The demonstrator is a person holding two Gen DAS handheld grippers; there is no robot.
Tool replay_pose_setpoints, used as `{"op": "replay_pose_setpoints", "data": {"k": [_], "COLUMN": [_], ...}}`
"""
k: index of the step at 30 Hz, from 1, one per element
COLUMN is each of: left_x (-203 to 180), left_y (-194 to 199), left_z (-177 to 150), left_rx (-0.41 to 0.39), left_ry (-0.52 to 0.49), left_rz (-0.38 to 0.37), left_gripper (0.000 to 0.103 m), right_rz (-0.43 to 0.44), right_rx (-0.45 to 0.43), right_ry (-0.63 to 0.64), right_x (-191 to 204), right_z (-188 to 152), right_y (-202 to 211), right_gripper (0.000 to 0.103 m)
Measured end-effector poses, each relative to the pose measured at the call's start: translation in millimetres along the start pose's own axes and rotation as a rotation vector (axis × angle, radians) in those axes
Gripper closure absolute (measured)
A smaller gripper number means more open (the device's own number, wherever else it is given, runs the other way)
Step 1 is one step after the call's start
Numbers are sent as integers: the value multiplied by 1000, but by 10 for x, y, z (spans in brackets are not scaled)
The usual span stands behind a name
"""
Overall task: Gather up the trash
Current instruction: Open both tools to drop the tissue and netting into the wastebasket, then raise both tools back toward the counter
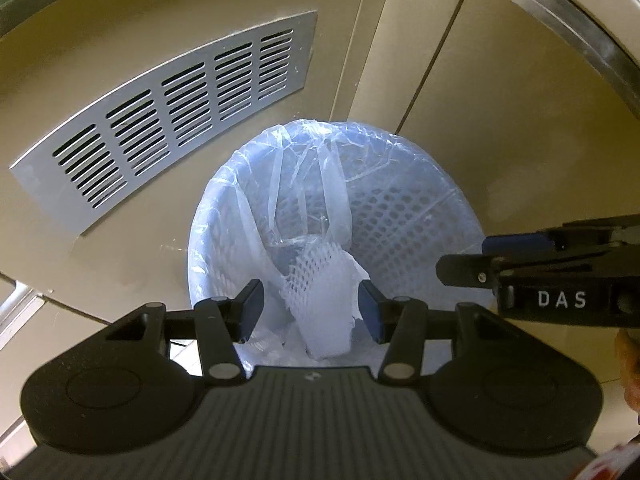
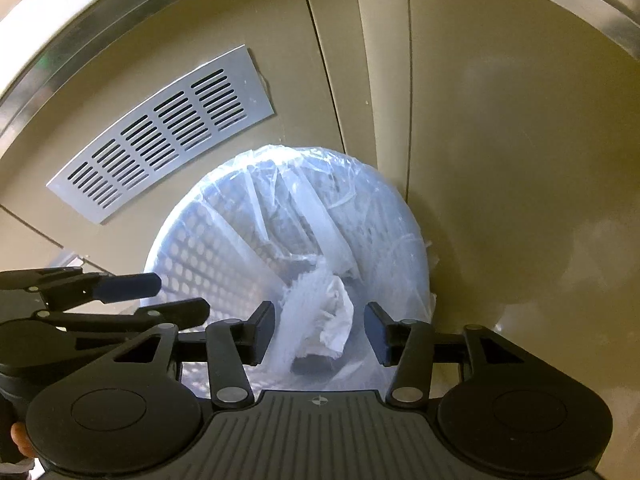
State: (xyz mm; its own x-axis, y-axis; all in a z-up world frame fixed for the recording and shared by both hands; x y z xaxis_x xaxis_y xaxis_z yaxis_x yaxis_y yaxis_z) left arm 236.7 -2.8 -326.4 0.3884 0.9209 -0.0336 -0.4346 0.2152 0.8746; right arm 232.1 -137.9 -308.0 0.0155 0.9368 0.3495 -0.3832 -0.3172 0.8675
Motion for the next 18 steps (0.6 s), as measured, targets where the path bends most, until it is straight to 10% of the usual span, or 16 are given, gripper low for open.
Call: {"op": "replay_pose_setpoints", "data": {"k": [18], "left_x": [-137], "left_y": [1193], "left_z": [-36], "left_rx": [-106], "left_ry": [91], "left_rz": [69], "left_gripper": [55], "right_rz": [46], "right_rx": [-70], "right_ry": [26], "right_x": [133], "right_z": [-244], "right_y": [1022], "right_gripper": [50]}}
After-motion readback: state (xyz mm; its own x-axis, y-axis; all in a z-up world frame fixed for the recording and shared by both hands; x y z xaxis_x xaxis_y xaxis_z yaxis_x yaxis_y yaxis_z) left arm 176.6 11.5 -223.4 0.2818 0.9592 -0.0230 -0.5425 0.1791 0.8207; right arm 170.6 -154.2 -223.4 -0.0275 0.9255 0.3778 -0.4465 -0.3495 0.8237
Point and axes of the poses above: each gripper's, at about its wrist camera, not at the fingertips, and y roughly against the way its jaws point, x to its left, z to its top, the point moved 9 cm from there along -y, roughly the way its jaws point, and after that the axes turned 12 degrees about -y, right-handed, at the moved point
